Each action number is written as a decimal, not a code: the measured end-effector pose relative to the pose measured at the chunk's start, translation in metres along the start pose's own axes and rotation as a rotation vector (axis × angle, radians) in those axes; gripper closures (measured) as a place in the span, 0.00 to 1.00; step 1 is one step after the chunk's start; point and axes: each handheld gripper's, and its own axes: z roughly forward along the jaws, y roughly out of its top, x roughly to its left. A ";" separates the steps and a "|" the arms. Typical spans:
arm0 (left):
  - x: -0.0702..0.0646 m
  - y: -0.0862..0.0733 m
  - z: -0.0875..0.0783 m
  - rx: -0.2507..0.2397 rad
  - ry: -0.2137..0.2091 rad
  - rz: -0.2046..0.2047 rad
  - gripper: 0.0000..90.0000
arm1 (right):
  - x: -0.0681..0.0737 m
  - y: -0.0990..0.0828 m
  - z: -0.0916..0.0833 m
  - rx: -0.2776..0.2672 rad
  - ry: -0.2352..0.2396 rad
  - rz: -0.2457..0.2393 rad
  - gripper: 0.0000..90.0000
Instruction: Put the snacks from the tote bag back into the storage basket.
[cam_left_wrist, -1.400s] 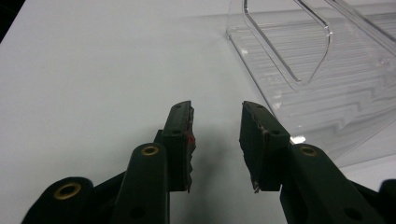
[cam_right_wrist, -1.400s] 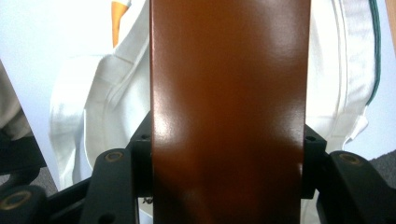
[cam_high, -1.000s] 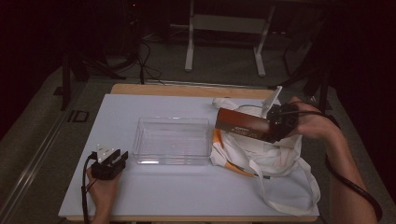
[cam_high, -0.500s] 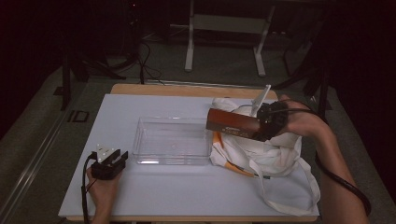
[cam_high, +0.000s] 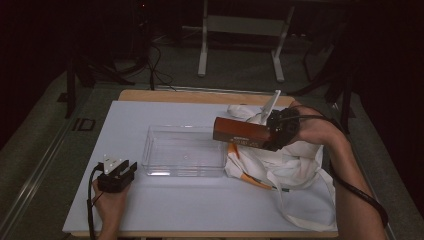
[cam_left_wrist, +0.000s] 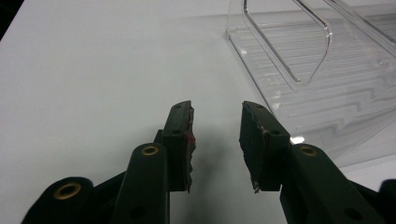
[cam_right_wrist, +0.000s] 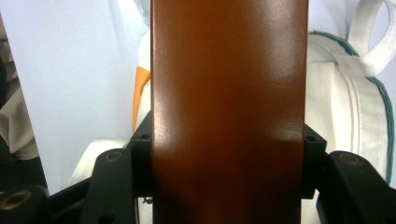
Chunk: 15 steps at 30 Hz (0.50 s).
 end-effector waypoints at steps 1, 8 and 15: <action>0.000 0.000 0.000 0.000 0.000 0.000 0.72 | 0.000 0.000 0.000 0.000 0.000 0.000 0.48; 0.000 0.000 0.000 -0.001 0.000 -0.002 0.72 | 0.001 0.009 0.002 0.001 0.004 -0.013 0.48; 0.000 0.000 0.000 -0.002 0.000 -0.002 0.72 | 0.002 0.016 0.003 0.000 0.001 -0.026 0.48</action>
